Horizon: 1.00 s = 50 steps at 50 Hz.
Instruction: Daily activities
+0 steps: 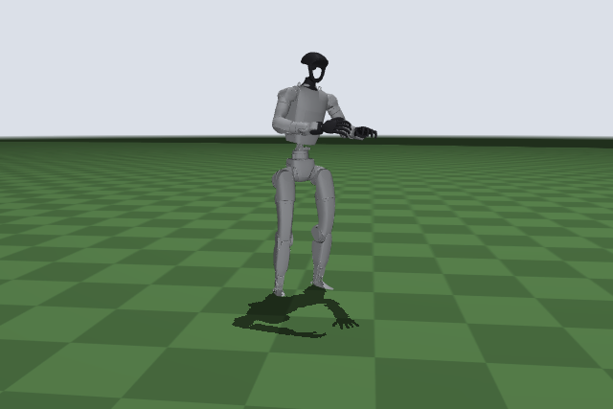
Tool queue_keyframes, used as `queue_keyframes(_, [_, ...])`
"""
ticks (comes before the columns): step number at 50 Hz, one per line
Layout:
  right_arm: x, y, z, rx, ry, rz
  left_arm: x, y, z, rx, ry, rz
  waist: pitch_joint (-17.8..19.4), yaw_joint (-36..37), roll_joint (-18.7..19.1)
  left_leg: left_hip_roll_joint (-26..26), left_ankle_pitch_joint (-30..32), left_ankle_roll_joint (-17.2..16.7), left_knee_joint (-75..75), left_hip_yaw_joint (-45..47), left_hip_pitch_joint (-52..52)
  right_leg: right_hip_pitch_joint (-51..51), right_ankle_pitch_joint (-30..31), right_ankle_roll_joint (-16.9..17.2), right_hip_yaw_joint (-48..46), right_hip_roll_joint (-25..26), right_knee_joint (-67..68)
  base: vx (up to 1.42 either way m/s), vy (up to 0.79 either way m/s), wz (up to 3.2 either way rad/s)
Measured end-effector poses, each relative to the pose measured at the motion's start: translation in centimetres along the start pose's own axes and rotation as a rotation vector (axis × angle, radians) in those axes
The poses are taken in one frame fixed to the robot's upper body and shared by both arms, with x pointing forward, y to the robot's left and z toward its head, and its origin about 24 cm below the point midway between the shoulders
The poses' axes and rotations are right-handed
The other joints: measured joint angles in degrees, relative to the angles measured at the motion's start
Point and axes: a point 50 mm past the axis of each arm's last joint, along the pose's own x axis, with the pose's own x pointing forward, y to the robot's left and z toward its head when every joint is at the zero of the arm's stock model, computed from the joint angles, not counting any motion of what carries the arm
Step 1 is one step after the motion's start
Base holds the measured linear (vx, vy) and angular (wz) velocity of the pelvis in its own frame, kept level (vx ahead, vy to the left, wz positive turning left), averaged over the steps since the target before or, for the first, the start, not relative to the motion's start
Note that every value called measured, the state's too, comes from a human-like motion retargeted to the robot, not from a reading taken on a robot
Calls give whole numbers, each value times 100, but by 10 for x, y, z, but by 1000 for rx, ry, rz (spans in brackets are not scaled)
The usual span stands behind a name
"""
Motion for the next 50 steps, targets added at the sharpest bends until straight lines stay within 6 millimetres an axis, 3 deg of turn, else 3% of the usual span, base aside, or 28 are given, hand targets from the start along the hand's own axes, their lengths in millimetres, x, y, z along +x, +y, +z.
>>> queue_keyframes(9, [-24,49,-80,-25,394,173,5,7,20,149,-148,9,3,-28,177,-101,4,-25,-87,-89,119,15,-235,-105,-77,-148,316,0,0,0])
queue_keyframes(15, [-38,76,-110,-51,576,267,5,10,29,153,-188,37,57,-16,267,-155,-42,-33,-65,-149,177,50,-367,-185,-115,-230,502,0,0,0])
queue_keyframes(27, [-47,92,-123,-43,679,311,-3,22,38,54,-185,130,182,19,418,-215,-57,-60,-160,-228,313,170,-460,-264,-178,-308,622,0,0,0])
queue_keyframes(37, [-51,93,-126,-30,703,328,-17,11,33,-31,-115,91,247,-38,490,-218,-28,-83,-271,-293,396,267,-437,-343,-206,-301,619,0,0,0])
queue_keyframes(50, [-57,96,-128,-20,728,362,-20,3,30,-138,-46,67,305,-116,489,-197,28,-100,-410,-393,454,369,-365,-428,-308,-279,586,0,0,0])
